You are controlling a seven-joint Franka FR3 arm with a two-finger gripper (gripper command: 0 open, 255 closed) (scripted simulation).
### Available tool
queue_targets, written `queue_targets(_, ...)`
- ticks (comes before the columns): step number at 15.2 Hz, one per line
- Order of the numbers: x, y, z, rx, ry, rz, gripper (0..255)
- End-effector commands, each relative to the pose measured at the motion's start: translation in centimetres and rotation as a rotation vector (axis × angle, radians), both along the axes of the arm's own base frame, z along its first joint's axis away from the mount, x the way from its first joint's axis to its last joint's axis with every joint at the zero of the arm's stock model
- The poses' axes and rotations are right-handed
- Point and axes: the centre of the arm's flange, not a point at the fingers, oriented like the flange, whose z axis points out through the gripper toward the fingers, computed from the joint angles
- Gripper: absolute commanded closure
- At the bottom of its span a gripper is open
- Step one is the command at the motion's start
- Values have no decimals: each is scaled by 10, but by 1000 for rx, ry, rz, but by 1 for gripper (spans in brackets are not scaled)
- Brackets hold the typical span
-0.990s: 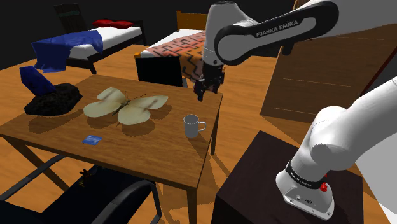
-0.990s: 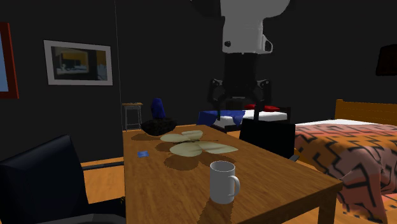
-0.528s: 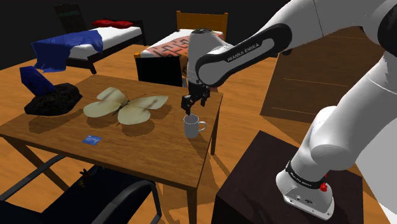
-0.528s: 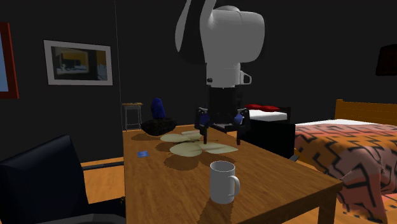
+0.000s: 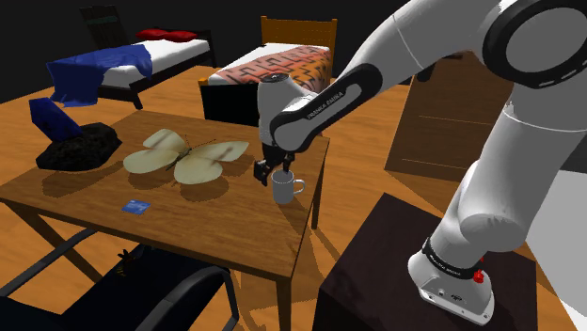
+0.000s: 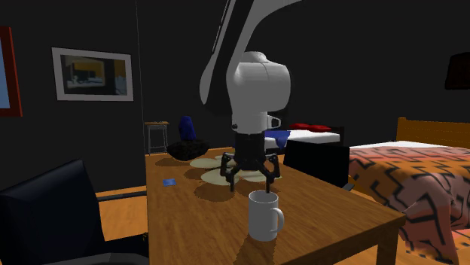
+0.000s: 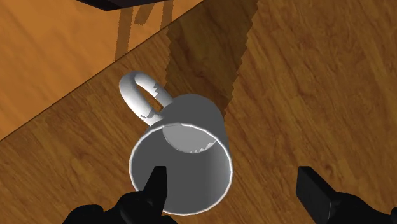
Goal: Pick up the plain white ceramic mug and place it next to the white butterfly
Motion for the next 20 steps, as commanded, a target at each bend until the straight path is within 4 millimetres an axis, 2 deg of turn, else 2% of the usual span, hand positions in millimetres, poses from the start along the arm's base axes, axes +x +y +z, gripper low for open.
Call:
queue_targets(1, 2, 1, -10, 0, 0, 0, 0)
queue_targets(5, 3, 0, -34, 0, 0, 0, 0)
queue_targets(13, 3, 0, -34, 0, 0, 0, 0)
queue_targets(14, 3, 0, -34, 0, 0, 0, 255)
queue_targets(20, 3, 0, -34, 0, 0, 0, 255)
